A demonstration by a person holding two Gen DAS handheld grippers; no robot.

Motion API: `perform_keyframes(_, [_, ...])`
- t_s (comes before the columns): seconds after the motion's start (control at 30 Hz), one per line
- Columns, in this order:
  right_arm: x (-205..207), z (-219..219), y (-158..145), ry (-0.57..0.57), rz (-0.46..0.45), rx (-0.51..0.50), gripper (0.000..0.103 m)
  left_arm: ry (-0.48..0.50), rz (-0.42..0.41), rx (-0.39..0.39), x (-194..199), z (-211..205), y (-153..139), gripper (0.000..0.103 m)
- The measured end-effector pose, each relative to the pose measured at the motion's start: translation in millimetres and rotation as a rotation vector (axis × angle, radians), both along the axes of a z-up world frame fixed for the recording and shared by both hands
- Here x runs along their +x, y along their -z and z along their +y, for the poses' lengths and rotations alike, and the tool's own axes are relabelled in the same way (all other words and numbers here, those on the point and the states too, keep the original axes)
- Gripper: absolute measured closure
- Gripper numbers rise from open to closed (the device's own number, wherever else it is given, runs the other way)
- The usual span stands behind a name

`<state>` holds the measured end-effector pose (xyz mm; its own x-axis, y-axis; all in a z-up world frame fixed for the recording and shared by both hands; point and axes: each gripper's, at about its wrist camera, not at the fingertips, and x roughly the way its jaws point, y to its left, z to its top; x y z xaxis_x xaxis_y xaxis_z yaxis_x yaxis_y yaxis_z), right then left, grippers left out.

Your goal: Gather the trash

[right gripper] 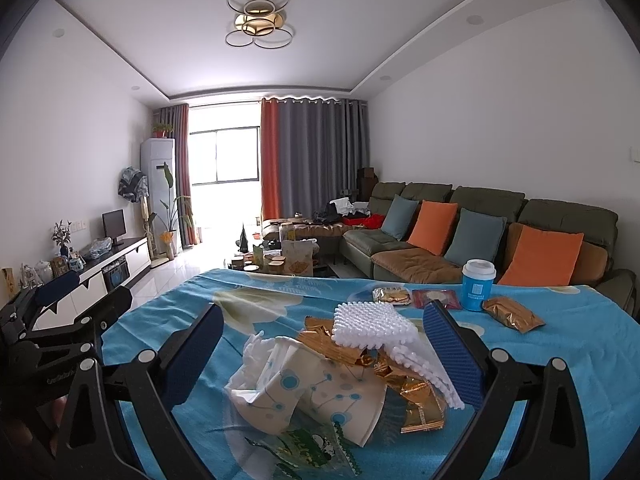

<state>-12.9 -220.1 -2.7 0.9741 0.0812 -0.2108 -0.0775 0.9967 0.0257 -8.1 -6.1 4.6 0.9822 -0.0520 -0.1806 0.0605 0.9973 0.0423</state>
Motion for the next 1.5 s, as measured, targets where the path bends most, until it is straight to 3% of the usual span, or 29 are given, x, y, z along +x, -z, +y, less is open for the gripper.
perform_keyframes(0.13, [0.6,-7.5,-0.1,0.001,0.015,0.011,0.007,0.057,0.024,0.015,0.0,-8.3,3.5,0.005])
perform_keyframes(0.37, [10.1,-39.6,5.7,0.028,0.086,0.103,0.007,0.288,0.131,0.041,8.1,-38.0,15.7,0.005])
perform_keyframes(0.7, [12.5,-63.0,20.7,-0.004,0.176,0.139,0.007,0.442,0.226,0.146,31.4,-87.3,36.4,0.006])
perform_keyframes(0.77, [7.3,-67.9,23.1,-0.024,0.188,0.148,0.007,0.459,0.248,0.154,37.3,-91.5,40.3,0.010])
perform_keyframes(0.9, [-4.3,-76.4,26.5,-0.077,0.218,0.174,0.007,0.516,0.318,0.125,51.1,-93.9,48.6,0.034])
perform_keyframes(1.03, [-12.7,-76.9,31.9,-0.155,0.256,0.198,0.014,0.569,0.373,0.082,56.8,-89.0,54.5,0.060])
perform_keyframes(1.13, [-17.9,-70.9,34.8,-0.248,0.295,0.212,0.021,0.589,0.382,0.062,56.3,-85.4,54.5,0.070])
perform_keyframes(1.3, [-30.4,-46.9,41.2,-0.390,0.367,0.206,0.033,0.606,0.375,0.042,49.8,-77.7,51.1,0.080])
perform_keyframes(1.4, [-35.0,-28.5,47.6,-0.455,0.410,0.172,0.038,0.613,0.378,0.018,47.7,-70.1,47.5,0.080])
perform_keyframes(1.5, [-34.2,-14.8,55.2,-0.485,0.449,0.138,0.050,0.616,0.375,-0.017,44.2,-58.8,41.9,0.080])
